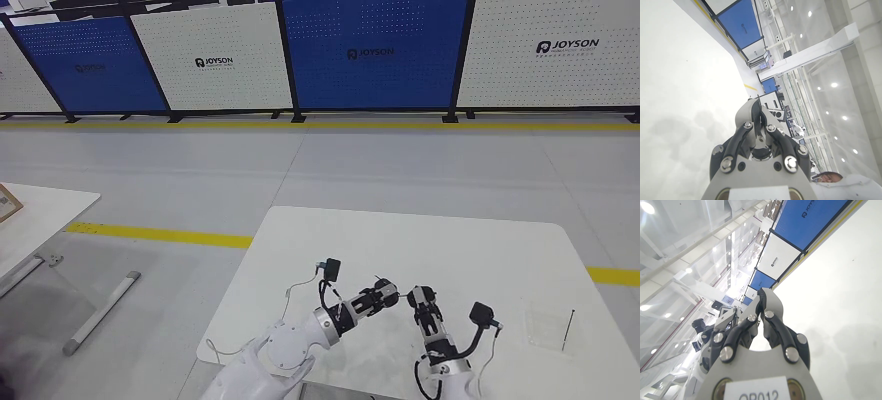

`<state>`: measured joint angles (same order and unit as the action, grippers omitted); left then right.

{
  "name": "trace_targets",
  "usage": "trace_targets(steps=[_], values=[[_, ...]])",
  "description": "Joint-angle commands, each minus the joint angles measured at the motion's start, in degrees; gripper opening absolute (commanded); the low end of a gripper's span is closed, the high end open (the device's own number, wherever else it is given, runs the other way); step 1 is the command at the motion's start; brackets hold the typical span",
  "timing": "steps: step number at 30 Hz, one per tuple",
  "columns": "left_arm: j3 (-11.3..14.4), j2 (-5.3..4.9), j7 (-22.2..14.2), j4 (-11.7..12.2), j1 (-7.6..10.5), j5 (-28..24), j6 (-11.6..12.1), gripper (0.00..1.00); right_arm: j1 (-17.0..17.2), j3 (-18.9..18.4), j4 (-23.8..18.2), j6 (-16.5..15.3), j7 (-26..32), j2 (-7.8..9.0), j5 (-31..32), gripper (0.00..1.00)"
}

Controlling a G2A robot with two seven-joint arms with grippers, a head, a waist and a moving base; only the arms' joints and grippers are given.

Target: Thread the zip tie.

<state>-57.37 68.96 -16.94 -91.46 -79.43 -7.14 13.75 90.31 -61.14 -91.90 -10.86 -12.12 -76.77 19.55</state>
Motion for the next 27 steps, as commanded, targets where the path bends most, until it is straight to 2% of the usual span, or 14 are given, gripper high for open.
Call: trace_targets(steps=[1, 6, 14, 20, 24, 27], values=[[0.0, 0.02, 0.1, 0.1, 0.05, 0.0, 0.0, 0.0, 0.5, -0.5, -0.1, -1.2, -0.8, 0.0, -0.3, 0.0], [-0.2, 0.01, 1.2, 0.0, -0.07, 0.6, -0.3, 0.0, 2.3, -2.1, -1.2, -2.5, -1.1, 0.24, 0.1, 0.0], [0.2, 0.24, 3.8, 0.3, 0.42, 1.9, -1.9, 0.0, 3.0, -2.8, -1.8, -2.0, -0.7, 0.18, 0.6, 0.0], [0.2, 0.24, 4.1, 0.2, 0.36, 2.6, -2.6, 0.0, 3.2, -3.0, -2.3, -1.5, -0.5, 0.08, 1.0, 0.0], [0.0, 0.22, 3.9, 0.1, 0.29, 2.7, -2.8, 0.1, 3.4, -3.1, -2.5, -1.0, -0.7, -0.03, 1.2, 0.0], [0.0, 0.17, 3.9, 0.1, 0.26, 3.3, -3.0, 0.12, 3.5, -3.2, -2.7, -0.4, -1.1, -0.12, 1.4, 0.0]])
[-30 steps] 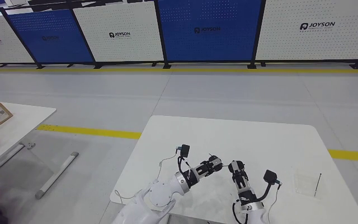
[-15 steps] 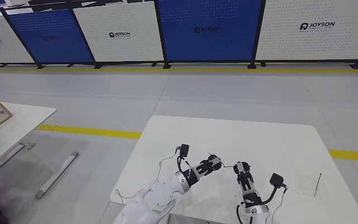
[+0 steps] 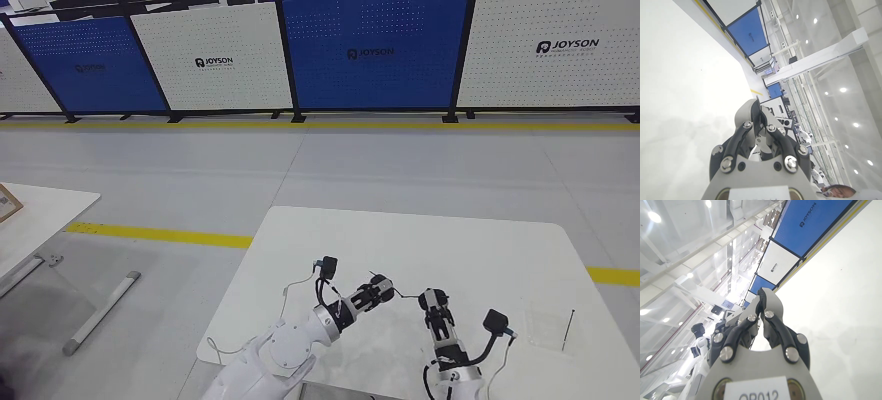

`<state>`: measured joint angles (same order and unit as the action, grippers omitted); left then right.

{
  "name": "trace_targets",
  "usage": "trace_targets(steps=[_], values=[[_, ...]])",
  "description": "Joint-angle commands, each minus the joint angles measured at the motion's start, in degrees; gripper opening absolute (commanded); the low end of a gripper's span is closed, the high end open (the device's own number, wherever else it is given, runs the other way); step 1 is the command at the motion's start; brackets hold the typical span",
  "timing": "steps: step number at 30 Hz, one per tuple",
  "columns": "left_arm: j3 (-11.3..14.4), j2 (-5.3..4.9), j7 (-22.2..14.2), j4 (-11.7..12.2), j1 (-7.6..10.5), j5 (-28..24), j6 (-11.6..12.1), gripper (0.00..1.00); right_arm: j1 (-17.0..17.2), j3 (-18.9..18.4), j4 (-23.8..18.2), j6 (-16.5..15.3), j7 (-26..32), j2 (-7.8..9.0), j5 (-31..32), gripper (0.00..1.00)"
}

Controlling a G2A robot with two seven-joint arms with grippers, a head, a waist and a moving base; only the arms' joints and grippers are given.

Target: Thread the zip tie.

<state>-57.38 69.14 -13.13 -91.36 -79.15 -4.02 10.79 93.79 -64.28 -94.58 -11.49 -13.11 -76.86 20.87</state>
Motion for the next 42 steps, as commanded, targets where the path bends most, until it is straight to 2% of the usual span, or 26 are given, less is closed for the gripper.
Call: trace_targets(steps=[1, 4, 9, 20, 24, 27, 28, 42], values=[[-0.1, -0.02, 0.3, -0.1, -0.06, 0.7, -0.1, 0.13, 0.1, 0.0, -0.1, 0.5, -0.2, -0.06, 0.3, 0.0], [0.1, -0.03, 1.2, -0.4, -0.28, 2.0, -0.3, 0.18, 0.0, 0.1, 0.0, 0.8, -0.2, -0.17, 0.4, 0.0], [0.5, 0.02, 1.7, -0.6, -0.55, 3.4, -0.5, 0.17, -0.2, 0.2, 0.2, 0.9, -0.1, -0.33, 0.5, 0.0], [1.9, 0.25, 3.4, -0.7, -0.6, 6.7, -1.4, 0.22, -0.2, 0.3, 0.2, 0.8, -0.4, -0.67, 0.7, 0.0], [2.2, 0.34, 3.7, -0.6, -0.46, 7.5, -1.8, 0.17, -0.3, 0.3, 0.3, 0.8, -0.3, -0.77, 0.6, 0.0], [2.3, 0.38, 3.8, -0.4, -0.38, 7.8, -1.9, 0.02, -0.2, 0.2, 0.4, 0.6, -0.4, -0.84, 0.5, 0.0], [2.4, 0.39, 3.8, -0.4, -0.36, 7.9, -1.9, 0.0, -0.2, 0.1, 0.4, 0.5, -0.4, -0.85, 0.5, 0.0], [2.4, 0.49, 3.5, -0.4, -0.4, 8.0, -0.9, 0.0, -0.6, 0.3, 0.4, 1.4, 0.6, -1.18, 1.2, 0.0]])
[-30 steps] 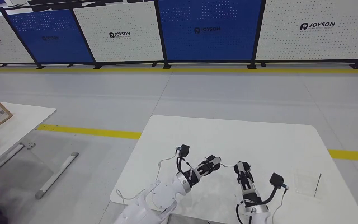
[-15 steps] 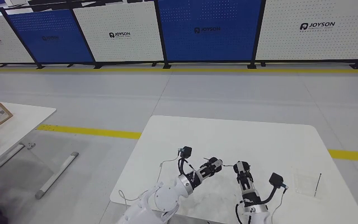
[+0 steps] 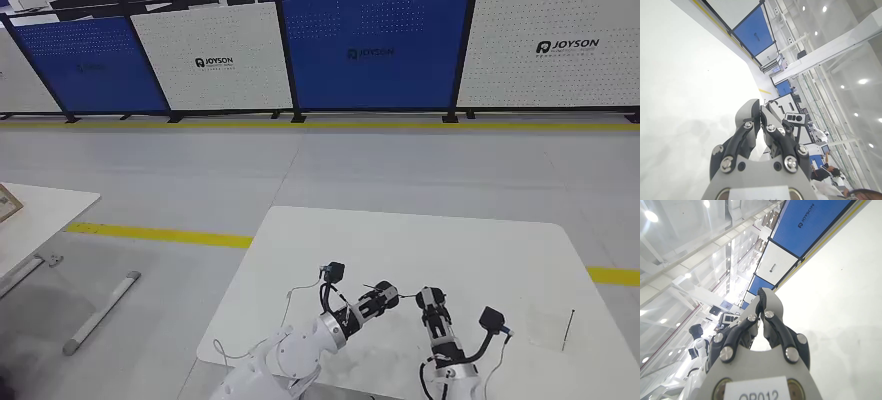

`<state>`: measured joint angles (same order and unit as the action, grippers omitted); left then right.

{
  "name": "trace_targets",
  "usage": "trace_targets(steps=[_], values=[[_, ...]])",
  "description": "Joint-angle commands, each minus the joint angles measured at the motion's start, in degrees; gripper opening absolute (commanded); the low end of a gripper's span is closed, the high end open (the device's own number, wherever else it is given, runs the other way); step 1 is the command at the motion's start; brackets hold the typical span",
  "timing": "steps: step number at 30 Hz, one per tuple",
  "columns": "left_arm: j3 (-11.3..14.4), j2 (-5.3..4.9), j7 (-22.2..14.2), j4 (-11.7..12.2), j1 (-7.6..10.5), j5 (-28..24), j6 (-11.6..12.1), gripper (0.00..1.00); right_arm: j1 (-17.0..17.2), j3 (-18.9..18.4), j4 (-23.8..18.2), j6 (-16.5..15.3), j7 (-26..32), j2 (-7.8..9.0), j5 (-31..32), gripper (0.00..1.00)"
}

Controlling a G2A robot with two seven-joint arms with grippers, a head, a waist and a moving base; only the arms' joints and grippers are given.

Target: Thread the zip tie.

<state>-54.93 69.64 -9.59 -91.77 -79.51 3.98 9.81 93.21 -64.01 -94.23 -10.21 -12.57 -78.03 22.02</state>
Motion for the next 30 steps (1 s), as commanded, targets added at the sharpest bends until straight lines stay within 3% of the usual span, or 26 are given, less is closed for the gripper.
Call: trace_targets(steps=[1, 24, 26, 30], values=[[-0.1, -0.01, -0.1, -0.1, -0.1, -0.1, 0.2, 0.0, -0.1, 0.0, 0.0, 0.2, 0.2, -0.04, 0.0, 0.0], [-0.2, -0.01, -0.2, -0.3, -0.43, 0.6, 0.6, 0.0, -0.3, -0.2, 0.4, -0.3, 1.3, -0.42, 0.5, 0.0], [-0.2, 0.0, -0.2, -0.4, -0.46, 0.7, 0.4, 0.0, -0.3, -0.2, 0.3, -0.4, 1.4, -0.45, 0.4, 0.19], [-0.2, 0.05, 0.0, -0.5, -0.41, 0.7, -0.1, 0.0, -0.1, -0.4, 0.2, -0.5, 1.4, -0.48, 0.5, 0.18]])
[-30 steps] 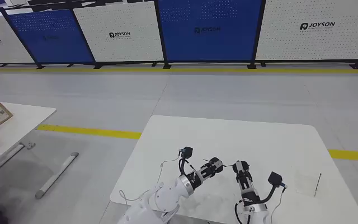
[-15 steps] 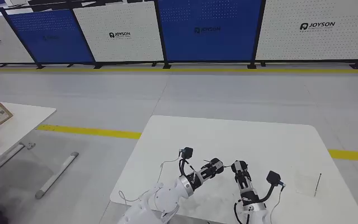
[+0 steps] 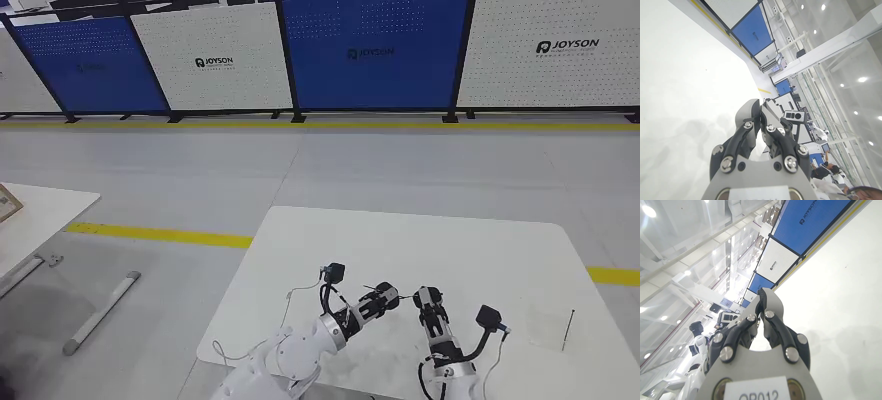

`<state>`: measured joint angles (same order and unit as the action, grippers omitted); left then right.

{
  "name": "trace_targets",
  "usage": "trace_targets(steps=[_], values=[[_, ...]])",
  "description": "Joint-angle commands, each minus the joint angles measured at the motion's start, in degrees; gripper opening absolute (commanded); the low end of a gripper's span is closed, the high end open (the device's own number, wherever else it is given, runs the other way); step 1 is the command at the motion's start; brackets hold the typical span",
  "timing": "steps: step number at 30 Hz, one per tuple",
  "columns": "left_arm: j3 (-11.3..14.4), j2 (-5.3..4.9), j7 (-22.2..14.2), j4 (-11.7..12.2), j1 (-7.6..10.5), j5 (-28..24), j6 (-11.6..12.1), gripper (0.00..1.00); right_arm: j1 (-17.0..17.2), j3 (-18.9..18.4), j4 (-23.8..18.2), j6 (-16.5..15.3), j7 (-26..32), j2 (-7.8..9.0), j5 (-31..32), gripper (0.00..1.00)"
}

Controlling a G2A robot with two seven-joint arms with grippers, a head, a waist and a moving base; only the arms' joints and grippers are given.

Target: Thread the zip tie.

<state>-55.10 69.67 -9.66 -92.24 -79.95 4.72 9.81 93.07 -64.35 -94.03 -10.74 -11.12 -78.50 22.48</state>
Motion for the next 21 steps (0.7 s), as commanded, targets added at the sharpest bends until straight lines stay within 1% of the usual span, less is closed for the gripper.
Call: trace_targets(steps=[1, 8, 9, 12, 21], values=[[0.0, 0.03, 0.0, 0.0, 0.04, -0.1, -0.3, 0.0, 0.1, -0.1, -0.1, 0.0, -0.1, -0.02, 0.1, 0.17], [0.1, 0.13, -0.1, 0.1, 0.32, -0.5, -1.3, 0.0, 0.5, -0.4, -0.4, -0.3, -0.1, -0.05, 0.1, 0.15], [0.0, 0.17, 0.2, 0.2, 0.35, -0.7, -1.8, 0.0, 0.6, -0.5, -0.4, -0.4, -0.1, -0.04, 0.1, 0.14], [-0.1, 0.31, 0.5, 0.3, 0.69, -1.8, -3.3, 0.0, 0.9, -0.7, -0.4, -0.8, -0.3, -0.04, 0.3, 0.15], [0.0, 0.5, 0.6, 0.8, 1.05, -2.5, -4.4, 0.0, 0.9, -0.5, 0.5, -1.2, -0.3, -0.09, 2.2, 0.17]])
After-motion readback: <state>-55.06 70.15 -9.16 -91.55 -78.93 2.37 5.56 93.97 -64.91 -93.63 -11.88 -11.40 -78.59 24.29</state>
